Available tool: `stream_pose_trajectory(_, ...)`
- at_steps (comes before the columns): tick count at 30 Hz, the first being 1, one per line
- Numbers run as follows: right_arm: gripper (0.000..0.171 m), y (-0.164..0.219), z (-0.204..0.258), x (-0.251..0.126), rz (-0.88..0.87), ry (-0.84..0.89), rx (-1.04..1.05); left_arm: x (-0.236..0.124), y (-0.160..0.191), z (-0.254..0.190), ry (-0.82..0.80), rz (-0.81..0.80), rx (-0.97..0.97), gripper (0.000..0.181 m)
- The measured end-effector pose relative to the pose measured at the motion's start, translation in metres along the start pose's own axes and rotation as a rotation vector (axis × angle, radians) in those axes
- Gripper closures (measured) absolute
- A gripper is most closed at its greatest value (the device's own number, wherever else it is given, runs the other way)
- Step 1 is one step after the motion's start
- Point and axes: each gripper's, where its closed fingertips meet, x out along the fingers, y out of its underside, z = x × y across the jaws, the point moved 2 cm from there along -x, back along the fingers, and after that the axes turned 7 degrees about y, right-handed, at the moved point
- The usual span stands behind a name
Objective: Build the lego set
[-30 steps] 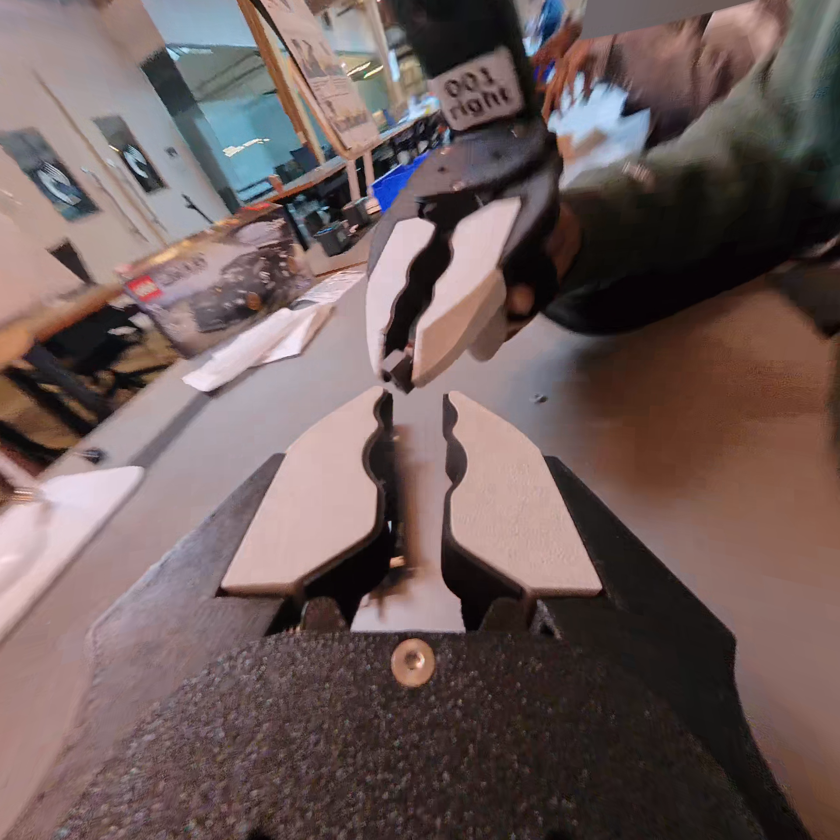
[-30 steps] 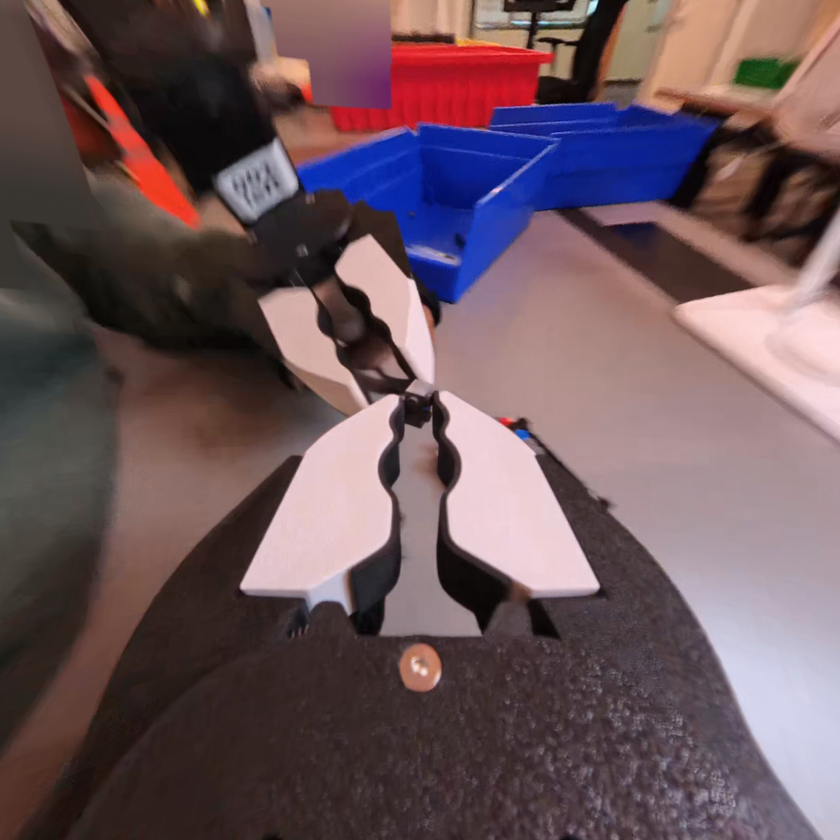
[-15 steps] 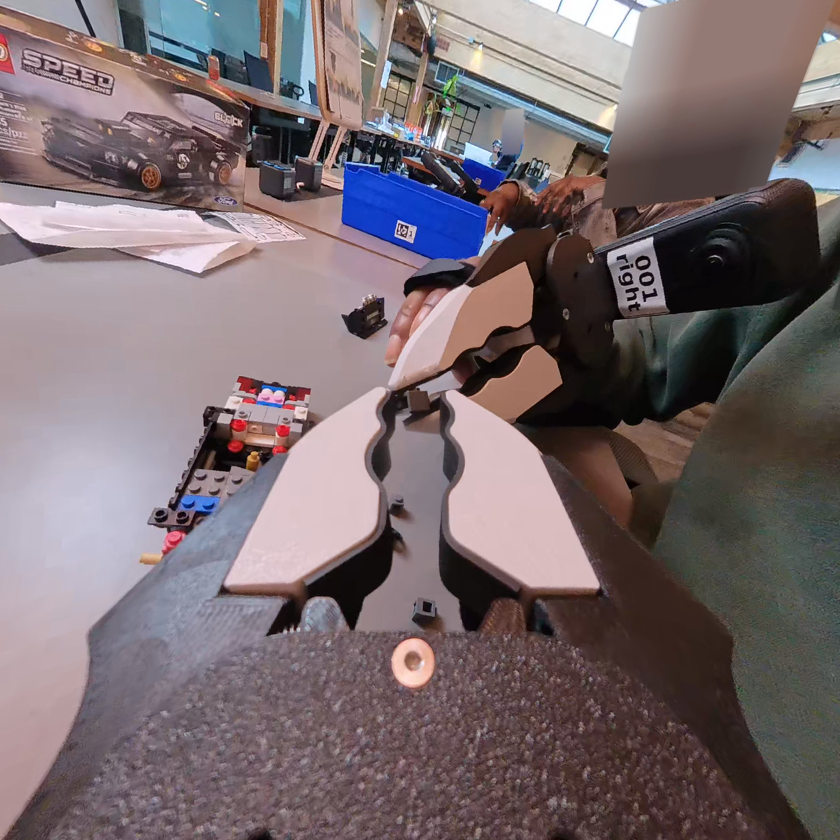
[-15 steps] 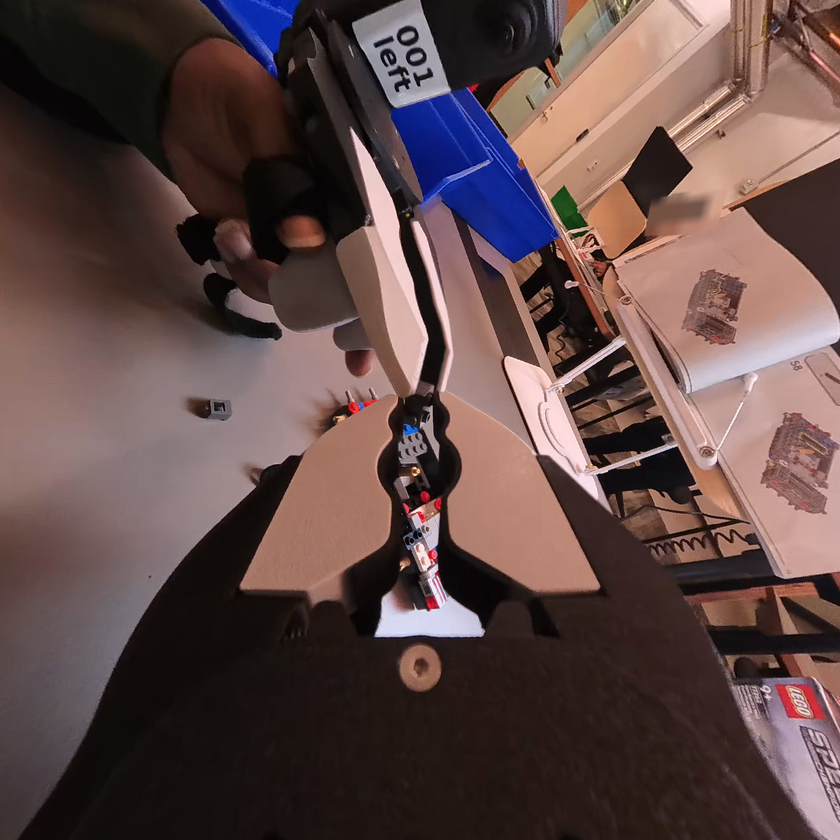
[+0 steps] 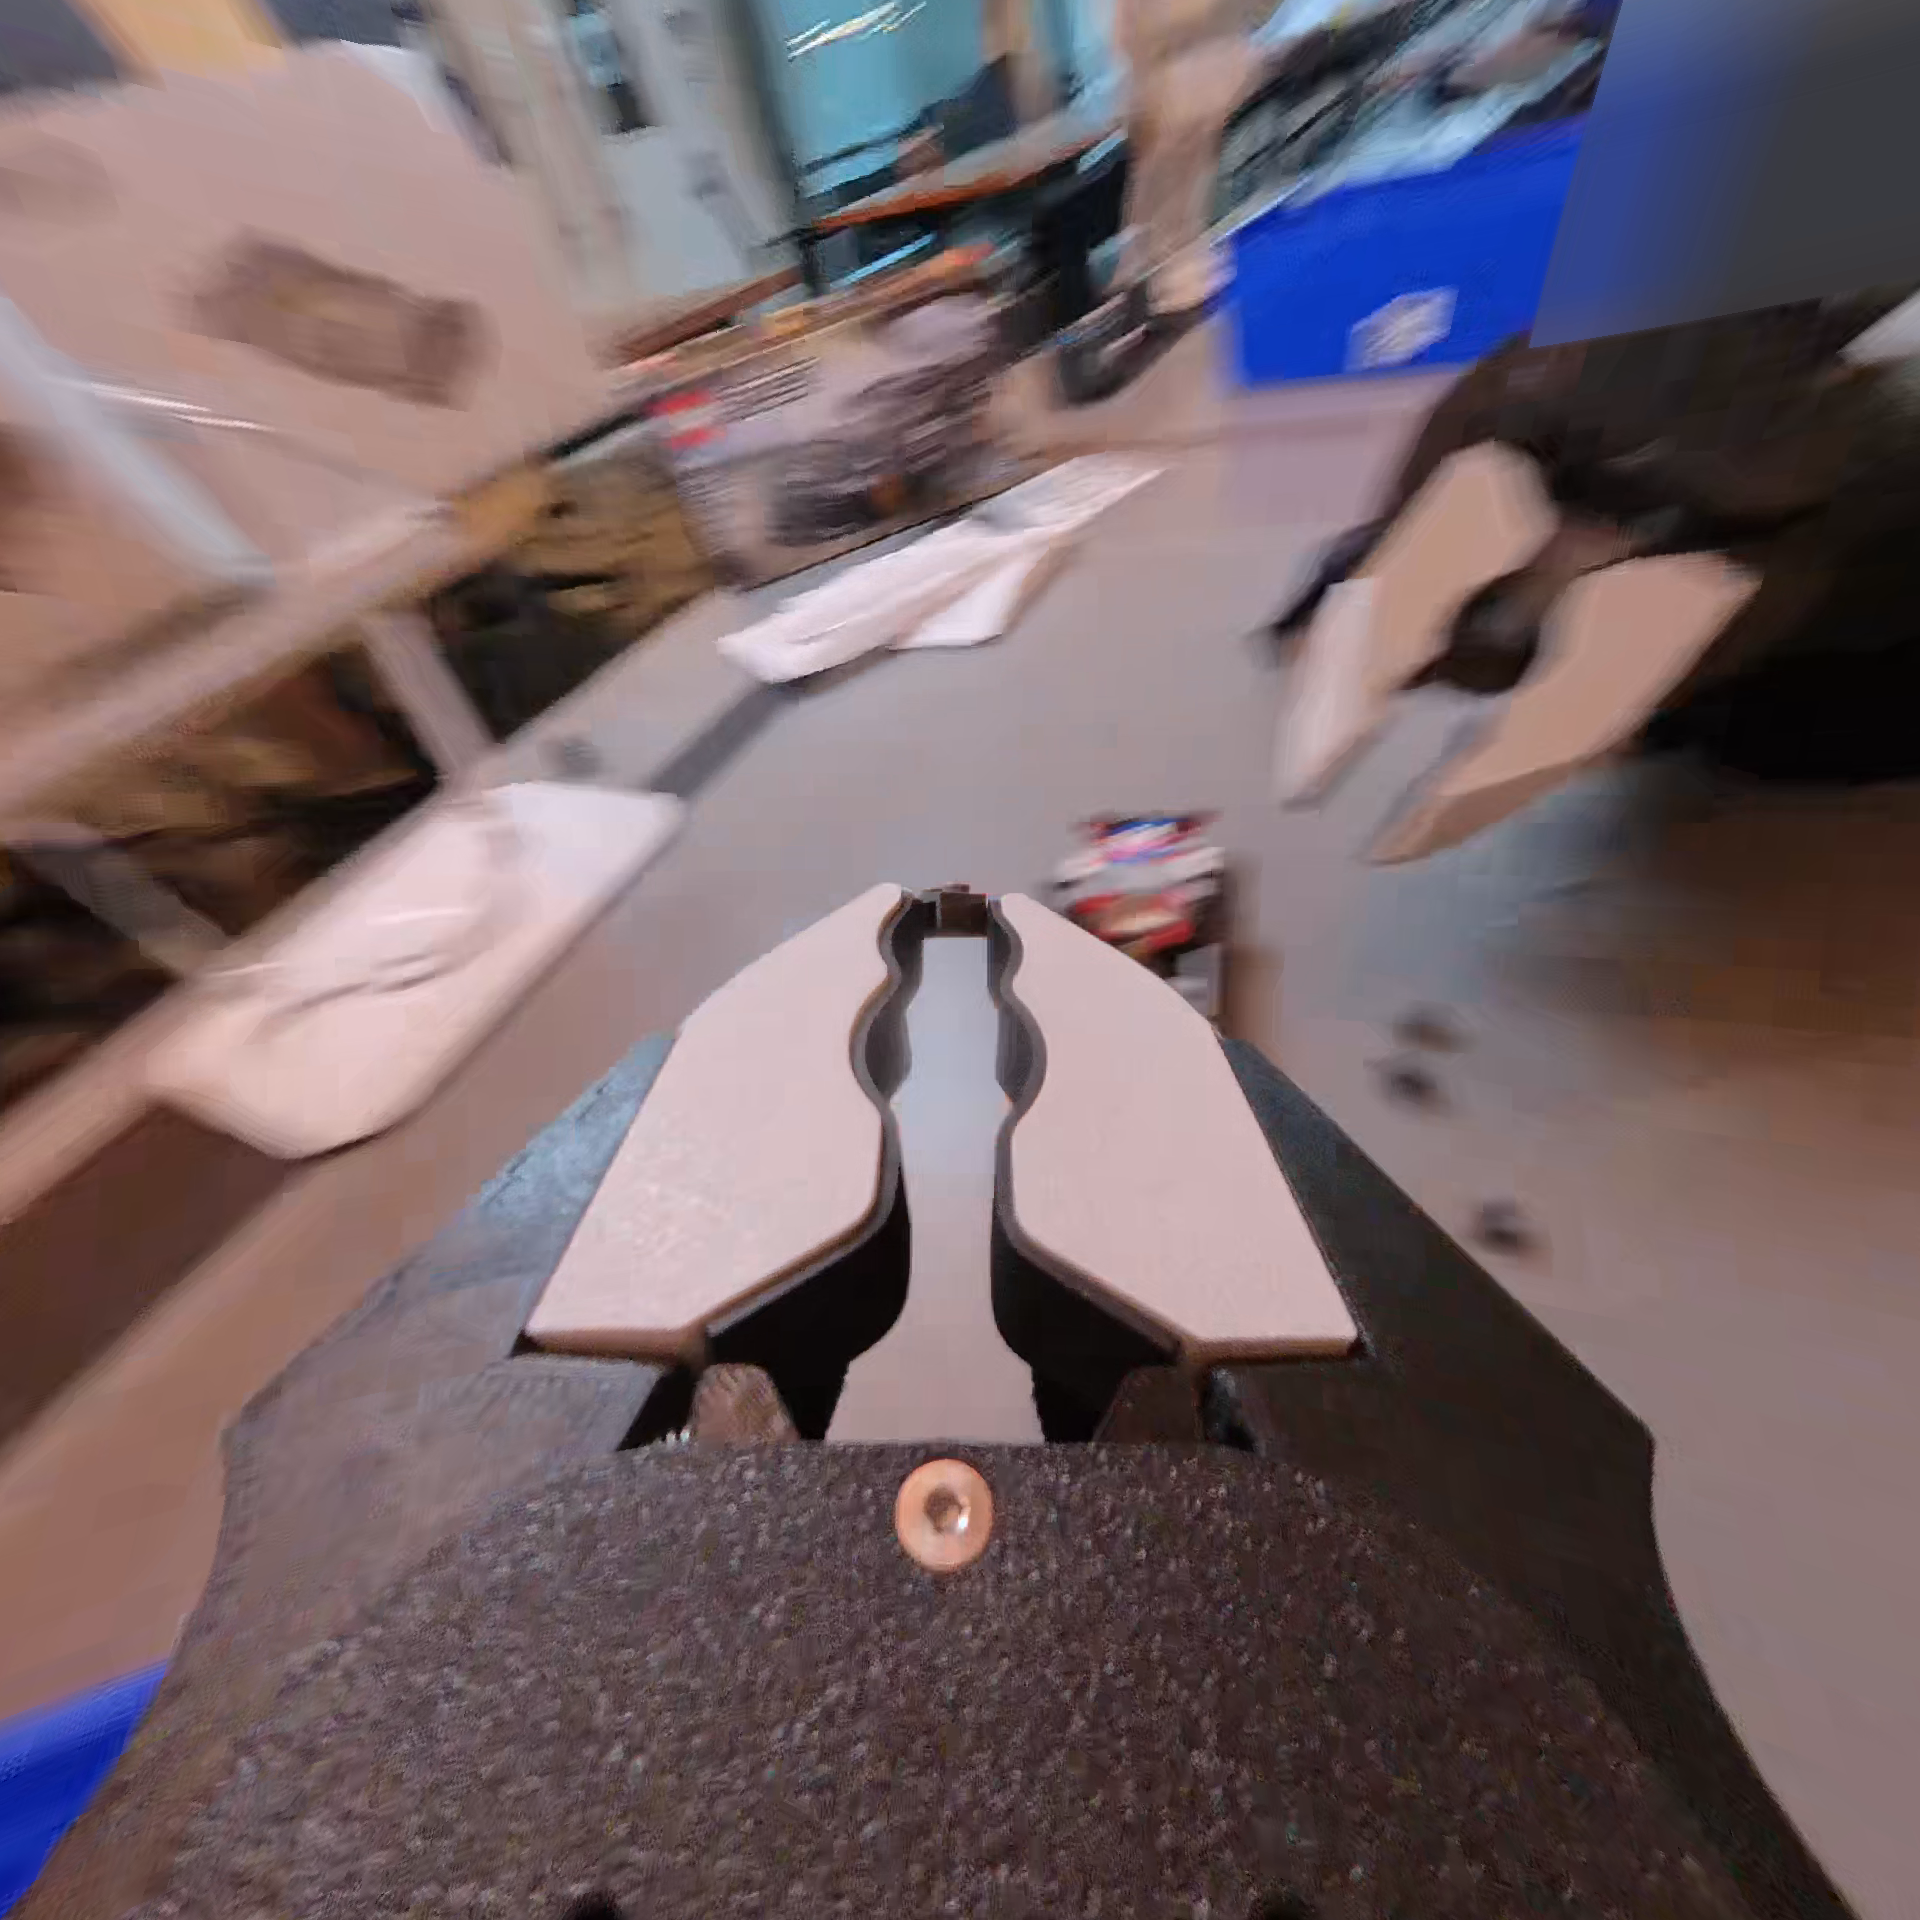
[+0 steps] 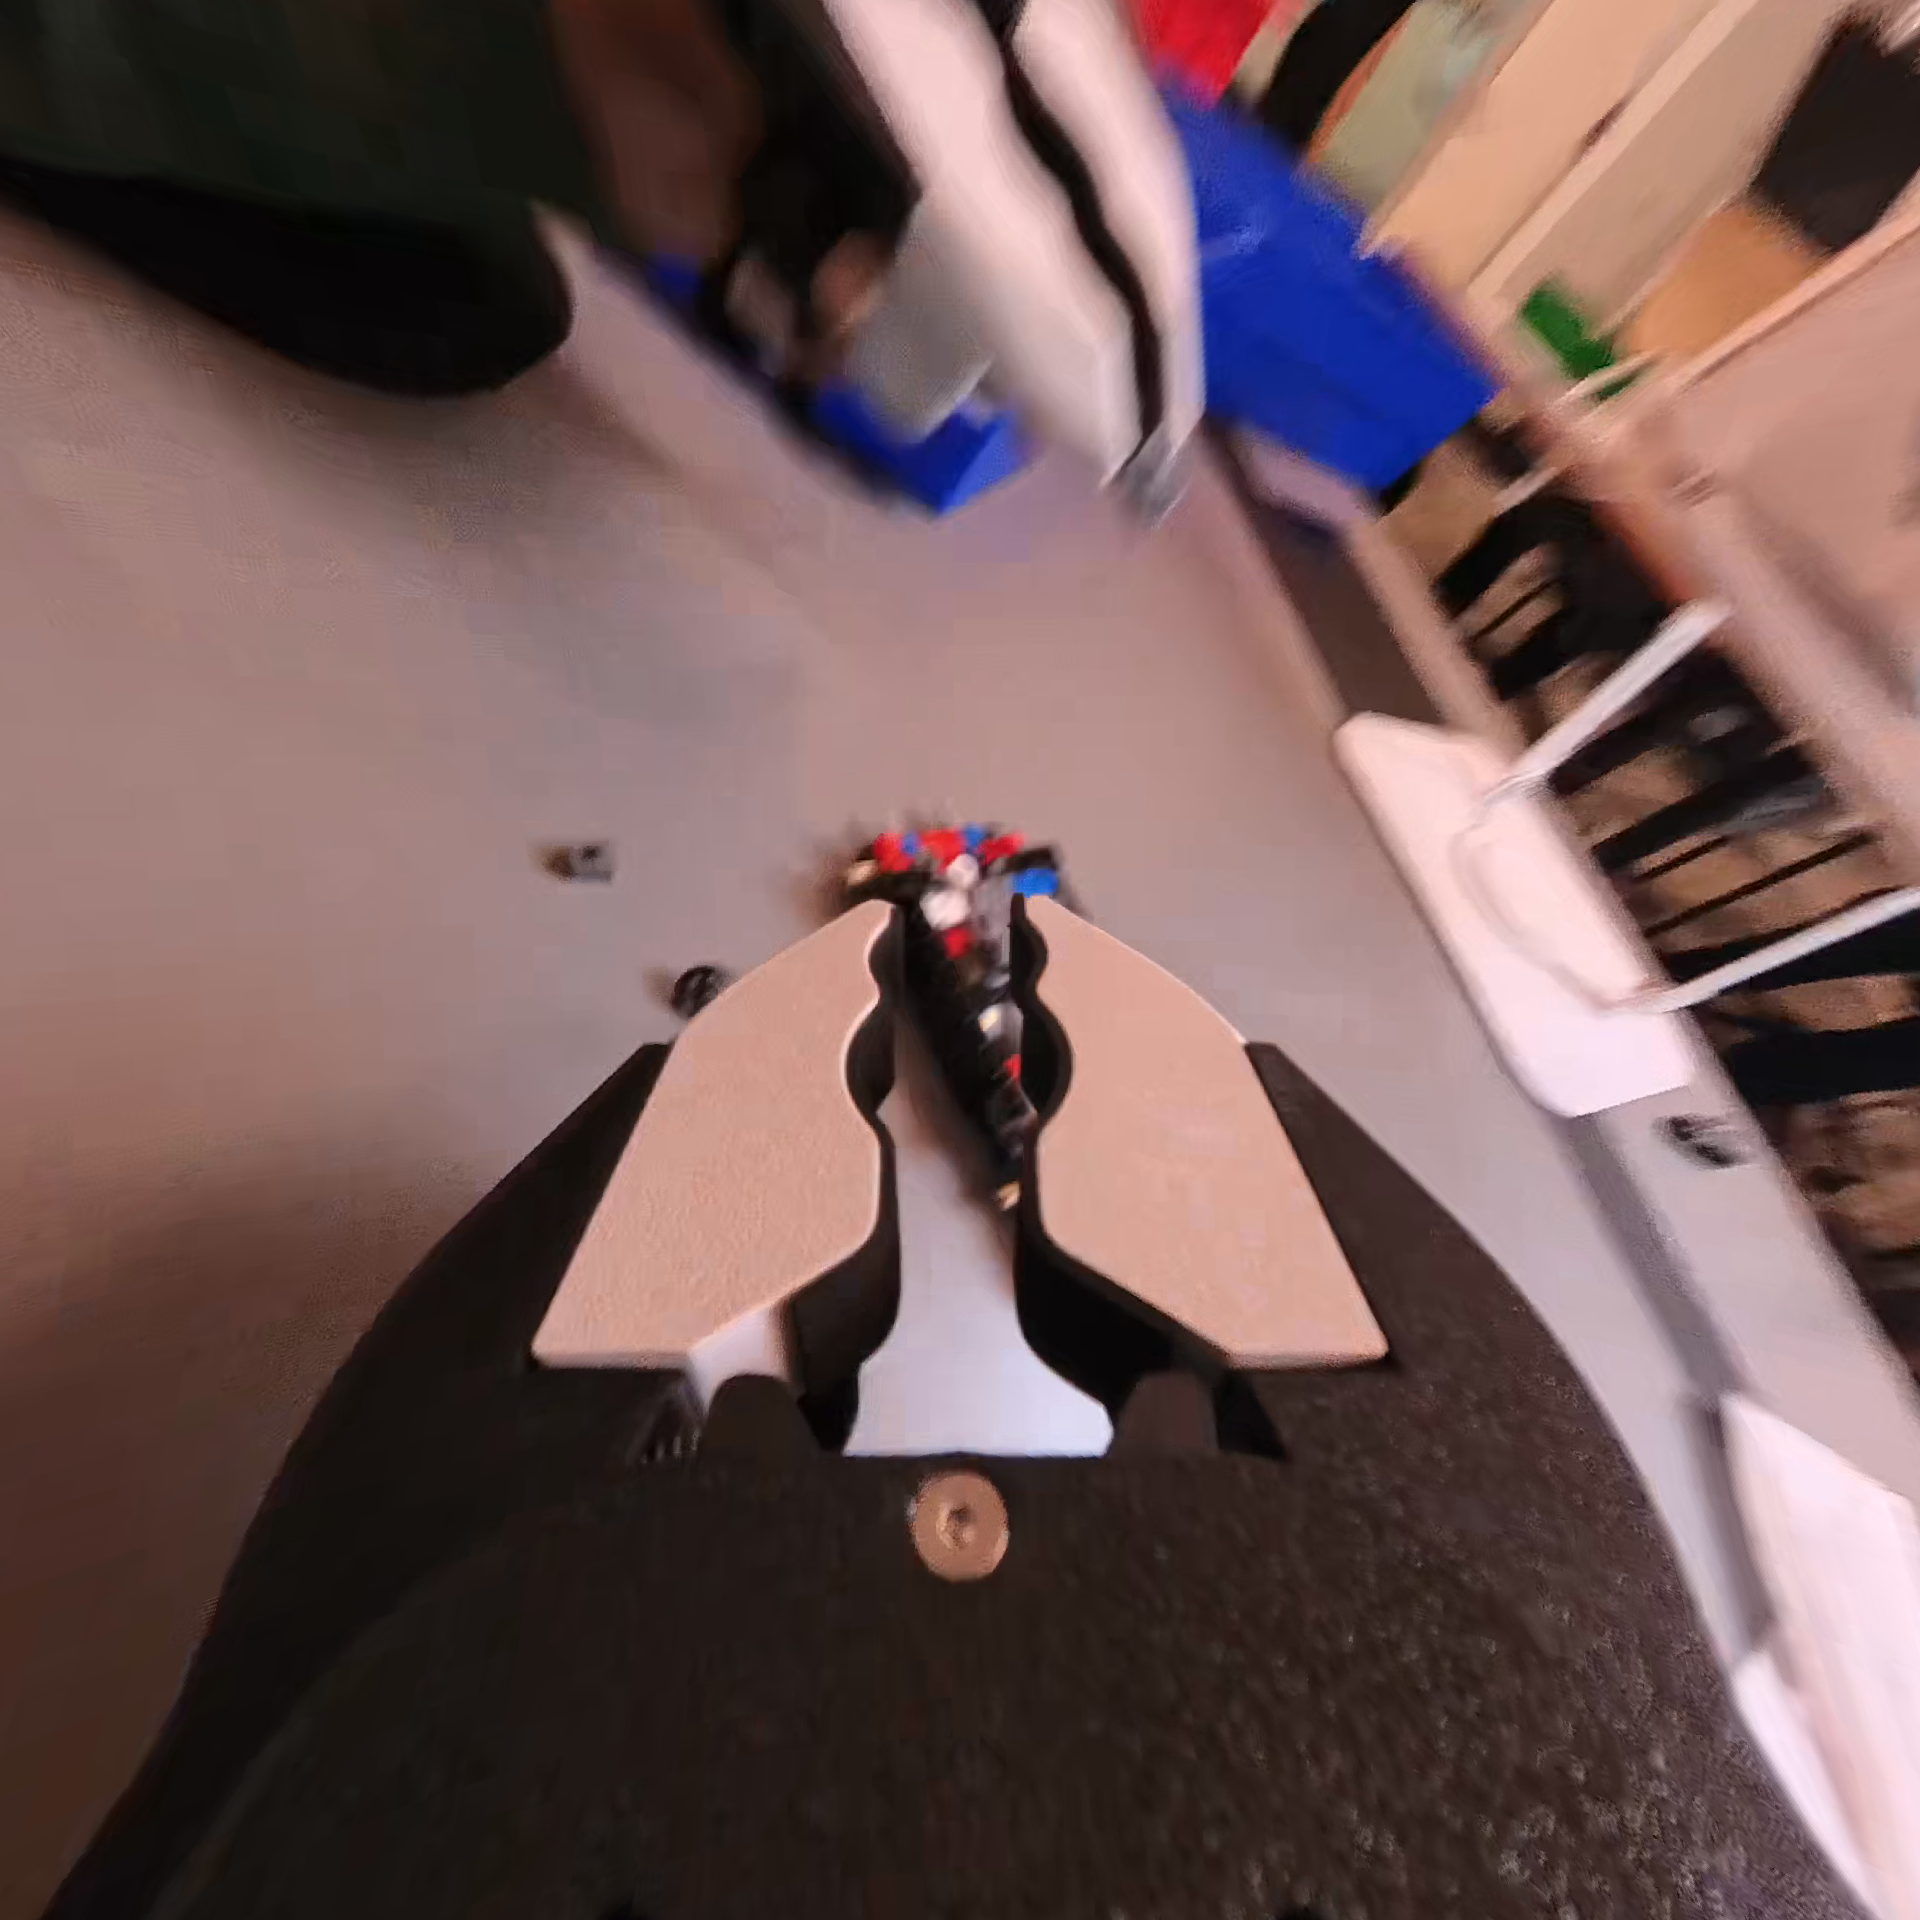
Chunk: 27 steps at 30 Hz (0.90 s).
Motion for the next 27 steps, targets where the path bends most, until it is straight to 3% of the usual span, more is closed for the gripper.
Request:
stream_pose_trajectory(2, 0.152, 0.014, 0.008, 0.002, 0.066, -0.099, 0.059, -0.028, 0.011, 0.042, -0.252, 0.169, 0.11, 0.169)
stream_pose_trajectory(4, 0.152, 0.023, 0.016, 0.003, 0.12, -0.19, 0.119, -0.055, 0.028, 0.07, -0.398, 0.302, 0.088, 0.169)
stream_pose_trajectory(7, 0.15, 0.03, 0.026, 0.005, 0.163, -0.266, 0.144, -0.088, 0.053, 0.092, -0.503, 0.433, -0.055, 0.169)
stream_pose_trajectory(12, 0.149, 0.041, 0.04, 0.01, 0.249, -0.301, 0.104, -0.119, 0.083, 0.096, -0.505, 0.556, -0.279, 0.168)
stream_pose_trajectory(17, 0.149, 0.046, 0.044, 0.014, 0.278, -0.304, 0.087, -0.129, 0.084, 0.096, -0.518, 0.54, -0.301, 0.169)
stream_pose_trajectory(22, 0.148, 0.047, 0.045, 0.016, 0.291, -0.295, 0.078, -0.122, 0.072, 0.095, -0.507, 0.478, -0.203, 0.158)
stream_pose_trajectory(27, 0.152, 0.045, 0.049, 0.016, 0.292, -0.3, 0.059, -0.061, 0.028, 0.039, -0.174, 0.225, -0.037, 0.162)
